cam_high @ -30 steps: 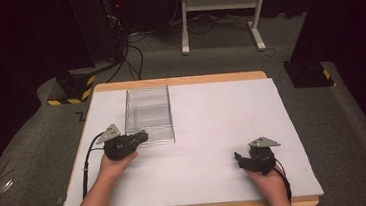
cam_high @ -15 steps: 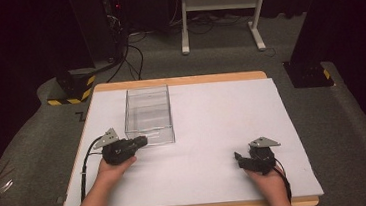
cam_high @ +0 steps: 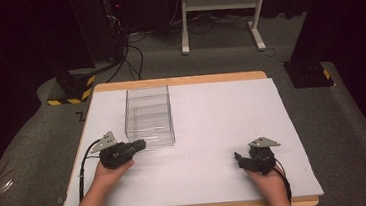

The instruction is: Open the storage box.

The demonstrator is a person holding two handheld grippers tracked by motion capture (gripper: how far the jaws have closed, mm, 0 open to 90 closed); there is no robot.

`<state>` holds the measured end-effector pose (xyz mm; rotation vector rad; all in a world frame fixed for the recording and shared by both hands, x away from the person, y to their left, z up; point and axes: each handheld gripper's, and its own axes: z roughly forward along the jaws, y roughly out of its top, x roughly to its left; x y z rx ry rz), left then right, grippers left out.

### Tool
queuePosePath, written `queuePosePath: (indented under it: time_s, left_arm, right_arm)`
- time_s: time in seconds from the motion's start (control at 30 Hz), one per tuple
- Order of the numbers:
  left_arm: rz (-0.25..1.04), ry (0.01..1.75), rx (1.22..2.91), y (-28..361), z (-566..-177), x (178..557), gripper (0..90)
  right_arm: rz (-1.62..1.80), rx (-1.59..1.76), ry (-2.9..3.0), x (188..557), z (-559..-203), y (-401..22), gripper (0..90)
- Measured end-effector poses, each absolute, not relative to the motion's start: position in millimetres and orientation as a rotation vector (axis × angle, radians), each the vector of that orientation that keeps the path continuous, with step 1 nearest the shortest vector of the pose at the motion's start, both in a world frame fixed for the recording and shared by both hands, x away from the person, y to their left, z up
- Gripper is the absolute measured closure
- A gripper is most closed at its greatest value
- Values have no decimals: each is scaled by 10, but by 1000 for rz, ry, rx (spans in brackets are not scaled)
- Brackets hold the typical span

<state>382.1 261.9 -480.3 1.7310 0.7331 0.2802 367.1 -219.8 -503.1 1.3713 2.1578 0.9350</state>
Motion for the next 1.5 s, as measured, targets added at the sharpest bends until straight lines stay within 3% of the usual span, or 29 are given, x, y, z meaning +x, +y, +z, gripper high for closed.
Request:
queuePosePath:
  time_s: [0.73,1.5]
  left_arm:
    - [252,706,1732,2657,-4816,3707,849]
    - [213,684,1738,2616,-4826,3255,853]
  right_arm:
    - [933,1370,2157,3670,-5032,-2195,302]
    - [939,1376,2157,3670,-5030,-2201,303]
